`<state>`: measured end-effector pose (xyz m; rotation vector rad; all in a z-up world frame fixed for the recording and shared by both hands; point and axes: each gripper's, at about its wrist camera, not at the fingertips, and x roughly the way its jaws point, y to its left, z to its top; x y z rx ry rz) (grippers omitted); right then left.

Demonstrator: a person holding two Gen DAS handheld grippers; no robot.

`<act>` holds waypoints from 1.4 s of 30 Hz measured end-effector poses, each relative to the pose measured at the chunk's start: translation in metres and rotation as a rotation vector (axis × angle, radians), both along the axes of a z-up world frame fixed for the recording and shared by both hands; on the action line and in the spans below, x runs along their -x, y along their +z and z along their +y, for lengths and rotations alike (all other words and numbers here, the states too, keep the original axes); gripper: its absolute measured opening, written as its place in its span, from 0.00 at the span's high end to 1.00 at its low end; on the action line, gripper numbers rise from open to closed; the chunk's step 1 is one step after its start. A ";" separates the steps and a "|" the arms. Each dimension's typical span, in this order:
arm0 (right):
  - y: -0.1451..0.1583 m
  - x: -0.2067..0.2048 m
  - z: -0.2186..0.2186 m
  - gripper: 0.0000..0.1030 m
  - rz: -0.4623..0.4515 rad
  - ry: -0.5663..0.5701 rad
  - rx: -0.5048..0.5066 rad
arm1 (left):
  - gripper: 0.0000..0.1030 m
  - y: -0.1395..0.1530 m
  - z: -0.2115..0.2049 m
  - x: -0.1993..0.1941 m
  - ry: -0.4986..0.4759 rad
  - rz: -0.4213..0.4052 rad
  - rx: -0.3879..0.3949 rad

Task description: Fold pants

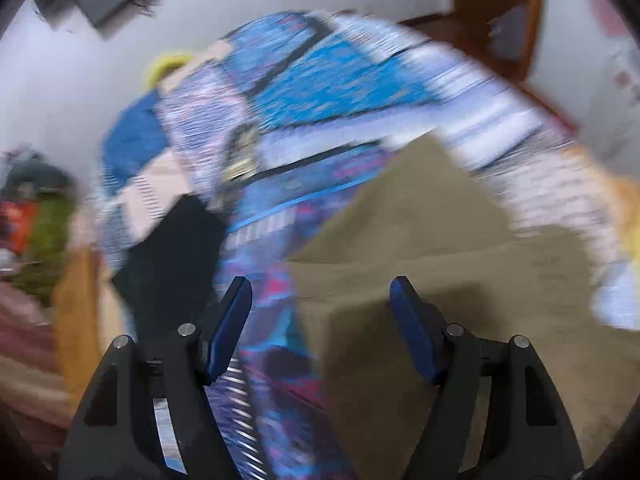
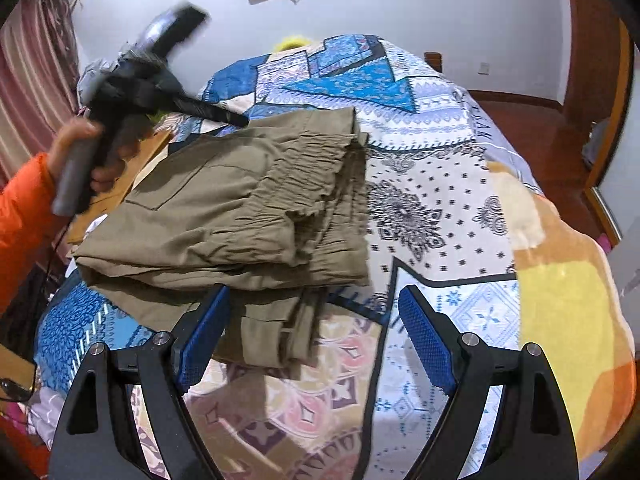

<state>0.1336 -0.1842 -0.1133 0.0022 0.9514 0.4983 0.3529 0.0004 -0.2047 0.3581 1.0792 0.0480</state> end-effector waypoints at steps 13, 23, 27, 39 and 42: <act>0.005 -0.002 -0.009 0.18 -0.016 -0.035 0.022 | 0.16 -0.026 0.091 0.057 0.124 -0.030 0.043; 0.028 -0.001 -0.002 0.18 -0.082 -0.029 -0.035 | 0.17 -0.009 0.110 0.151 0.107 -0.028 0.006; 0.033 0.002 0.010 0.18 -0.089 0.001 -0.052 | 0.17 0.011 0.111 0.152 0.107 -0.071 0.070; 0.022 -0.002 0.017 0.18 -0.051 -0.012 -0.036 | 0.04 0.019 0.083 0.019 0.069 -0.026 0.122; 0.019 -0.003 0.013 0.18 -0.044 -0.028 -0.029 | 0.04 -0.015 0.075 -0.011 0.087 0.065 0.040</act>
